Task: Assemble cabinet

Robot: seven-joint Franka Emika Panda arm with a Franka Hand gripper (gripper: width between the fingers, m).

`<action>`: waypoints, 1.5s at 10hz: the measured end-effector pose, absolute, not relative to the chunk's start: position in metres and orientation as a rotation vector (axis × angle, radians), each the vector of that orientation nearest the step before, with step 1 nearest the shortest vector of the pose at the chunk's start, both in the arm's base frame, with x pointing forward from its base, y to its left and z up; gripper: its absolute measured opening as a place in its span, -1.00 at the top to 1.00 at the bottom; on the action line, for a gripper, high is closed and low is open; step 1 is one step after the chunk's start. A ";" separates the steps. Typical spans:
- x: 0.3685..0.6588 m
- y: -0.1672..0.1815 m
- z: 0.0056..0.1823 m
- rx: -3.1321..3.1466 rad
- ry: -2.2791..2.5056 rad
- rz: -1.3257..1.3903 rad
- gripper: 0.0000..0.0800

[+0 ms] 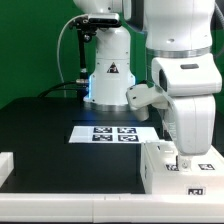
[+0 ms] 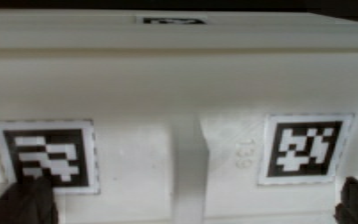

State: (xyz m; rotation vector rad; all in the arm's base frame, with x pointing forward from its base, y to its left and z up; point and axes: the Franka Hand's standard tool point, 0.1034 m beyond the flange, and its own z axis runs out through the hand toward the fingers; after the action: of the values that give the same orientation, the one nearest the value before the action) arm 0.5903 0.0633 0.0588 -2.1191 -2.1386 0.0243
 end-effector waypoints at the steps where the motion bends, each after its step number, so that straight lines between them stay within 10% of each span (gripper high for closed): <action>1: 0.590 0.063 0.059 -2.119 -2.139 0.024 -0.99; 5: 0.591 0.063 0.060 -2.120 -2.138 0.024 -0.99; 8: 0.581 0.062 0.105 -2.401 -1.933 -0.030 -0.99; 15: 0.556 0.067 0.105 -2.836 -1.287 -0.156 -0.99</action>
Offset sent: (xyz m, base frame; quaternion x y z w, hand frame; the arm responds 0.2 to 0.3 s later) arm 0.0000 0.0000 0.0000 0.0000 0.0000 0.0000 1.0000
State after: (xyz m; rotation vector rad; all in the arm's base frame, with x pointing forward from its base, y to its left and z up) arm 0.5561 0.0675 0.1052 -2.8357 -1.2869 -0.1559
